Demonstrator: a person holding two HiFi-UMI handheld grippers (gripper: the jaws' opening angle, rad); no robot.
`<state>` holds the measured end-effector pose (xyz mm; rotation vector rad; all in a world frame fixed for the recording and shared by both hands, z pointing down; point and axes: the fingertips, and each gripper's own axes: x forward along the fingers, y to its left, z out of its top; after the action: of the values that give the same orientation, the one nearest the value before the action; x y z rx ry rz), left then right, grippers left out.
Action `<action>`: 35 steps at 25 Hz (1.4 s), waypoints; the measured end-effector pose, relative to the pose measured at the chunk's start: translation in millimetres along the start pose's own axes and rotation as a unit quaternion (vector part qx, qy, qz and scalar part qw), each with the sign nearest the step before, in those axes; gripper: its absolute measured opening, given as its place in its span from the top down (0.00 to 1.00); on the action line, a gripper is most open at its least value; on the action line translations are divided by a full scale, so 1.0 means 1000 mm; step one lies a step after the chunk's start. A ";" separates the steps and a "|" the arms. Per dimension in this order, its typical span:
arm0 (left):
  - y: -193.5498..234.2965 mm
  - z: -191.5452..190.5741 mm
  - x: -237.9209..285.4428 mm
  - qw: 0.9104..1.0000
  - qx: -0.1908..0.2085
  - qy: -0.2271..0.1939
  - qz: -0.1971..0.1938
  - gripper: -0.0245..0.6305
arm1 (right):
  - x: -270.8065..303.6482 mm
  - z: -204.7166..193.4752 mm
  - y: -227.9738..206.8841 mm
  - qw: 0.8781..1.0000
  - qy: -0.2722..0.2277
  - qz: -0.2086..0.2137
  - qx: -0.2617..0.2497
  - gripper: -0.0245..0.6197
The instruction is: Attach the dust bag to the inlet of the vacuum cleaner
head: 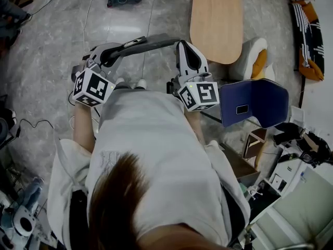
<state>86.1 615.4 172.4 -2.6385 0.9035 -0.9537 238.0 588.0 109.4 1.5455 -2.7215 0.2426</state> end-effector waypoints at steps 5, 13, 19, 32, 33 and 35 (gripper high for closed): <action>0.000 -0.004 0.001 1.000 -0.003 0.005 0.002 0.90 | 0.000 0.003 0.006 1.000 -0.013 0.018 -0.016 0.96; 0.012 -0.008 0.003 1.000 -0.009 0.001 0.021 0.90 | 0.015 -0.008 0.010 0.999 0.010 0.029 -0.025 0.96; 0.040 -0.024 0.016 1.000 -0.002 0.013 0.017 0.90 | 0.049 -0.011 0.001 0.999 0.021 0.019 -0.024 0.96; 0.160 -0.064 0.029 0.999 0.012 0.001 -0.038 0.90 | 0.189 0.025 0.021 0.999 0.003 0.002 -0.036 0.96; 0.166 -0.068 0.031 0.999 0.017 0.002 -0.042 0.90 | 0.196 0.026 0.022 0.999 0.002 0.000 -0.037 0.96; 0.178 -0.076 0.033 0.999 0.023 0.003 -0.046 0.90 | 0.207 0.027 0.025 0.999 -0.001 -0.006 -0.037 0.96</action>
<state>-27.2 455.8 182.9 -2.6601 0.7572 -0.9931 111.6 420.2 95.4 1.5439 -2.6891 0.1381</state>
